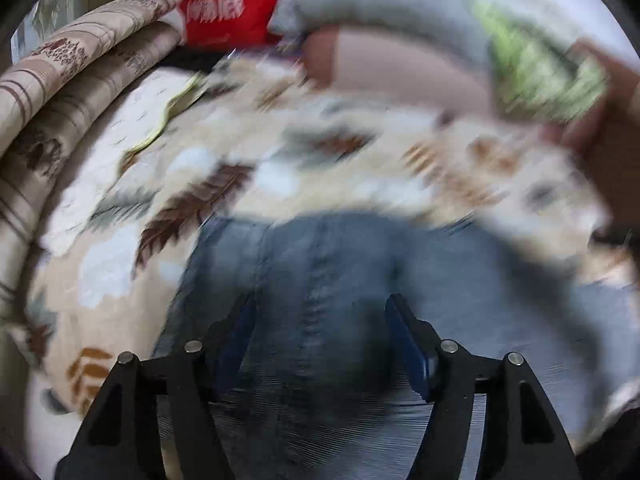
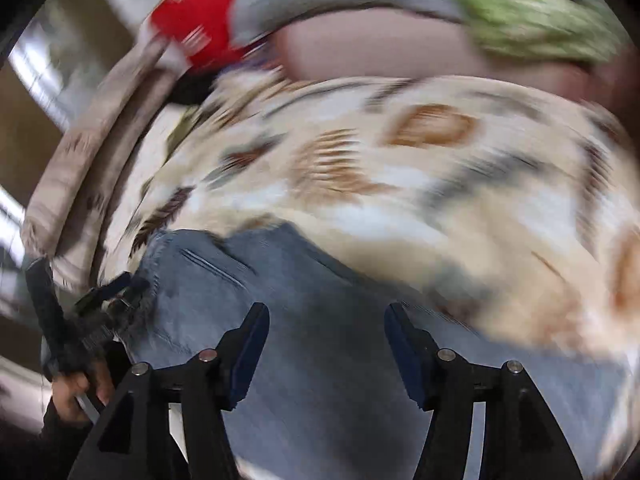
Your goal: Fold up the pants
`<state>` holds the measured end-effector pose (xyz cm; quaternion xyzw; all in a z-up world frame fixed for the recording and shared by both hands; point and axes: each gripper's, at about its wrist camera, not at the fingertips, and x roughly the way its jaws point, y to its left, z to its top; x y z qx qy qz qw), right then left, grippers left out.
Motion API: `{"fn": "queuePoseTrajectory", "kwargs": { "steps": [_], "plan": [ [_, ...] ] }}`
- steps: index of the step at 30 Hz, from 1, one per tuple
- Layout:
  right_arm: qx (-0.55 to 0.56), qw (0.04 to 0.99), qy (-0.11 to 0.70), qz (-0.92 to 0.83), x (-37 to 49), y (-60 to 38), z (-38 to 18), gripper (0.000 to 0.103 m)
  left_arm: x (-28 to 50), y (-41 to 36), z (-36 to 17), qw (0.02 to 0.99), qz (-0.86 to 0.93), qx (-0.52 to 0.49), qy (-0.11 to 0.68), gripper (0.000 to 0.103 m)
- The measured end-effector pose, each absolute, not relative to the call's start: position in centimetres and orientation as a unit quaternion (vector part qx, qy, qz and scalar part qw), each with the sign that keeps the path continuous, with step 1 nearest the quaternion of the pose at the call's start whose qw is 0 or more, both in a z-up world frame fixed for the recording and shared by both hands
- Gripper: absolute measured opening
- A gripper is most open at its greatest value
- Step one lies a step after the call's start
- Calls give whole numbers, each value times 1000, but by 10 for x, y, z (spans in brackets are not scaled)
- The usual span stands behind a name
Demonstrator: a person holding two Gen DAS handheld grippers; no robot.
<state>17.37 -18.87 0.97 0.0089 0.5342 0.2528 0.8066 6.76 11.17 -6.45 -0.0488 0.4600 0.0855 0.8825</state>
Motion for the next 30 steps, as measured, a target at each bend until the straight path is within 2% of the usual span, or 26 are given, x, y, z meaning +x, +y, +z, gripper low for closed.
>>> {"fn": "queuePoseTrajectory", "kwargs": {
  "steps": [2,5,6,8,11,14,19,22,23,24,25,26,30],
  "plan": [
    [-20,791,549,269,203,-145,-12,64,71,128,-91,867,88,-93,482,71],
    [-62,761,587,270,233,-97,-53,63,68,122,-87,877,90,-60,469,72],
    [-72,744,604,276,239,-85,-69,51,68,122,-90,878,87,-56,467,73],
    [-96,735,609,282,242,-76,-81,18,65,125,-89,880,82,-61,464,73],
    [-116,752,587,275,244,-67,-78,7,63,125,-88,881,81,-60,462,73],
    [-100,767,584,245,260,-71,-90,7,65,122,-90,883,86,-52,459,73],
    [-52,788,568,232,252,-93,-82,15,63,121,-89,885,88,-51,455,74],
    [2,828,518,215,217,-126,-40,21,63,122,-87,885,91,-57,453,74],
    [42,829,510,224,200,-142,-29,34,62,123,-85,885,92,-59,452,74],
    [75,827,508,230,184,-155,-23,56,61,123,-83,886,93,-62,450,74],
    [112,824,505,232,164,-171,-19,66,60,123,-79,887,96,-65,447,74],
    [140,823,499,232,144,-185,-16,71,58,123,-76,887,97,-67,446,73],
    [232,815,489,208,80,-256,-27,71,42,112,-52,906,77,-72,409,74]
  ]
}}
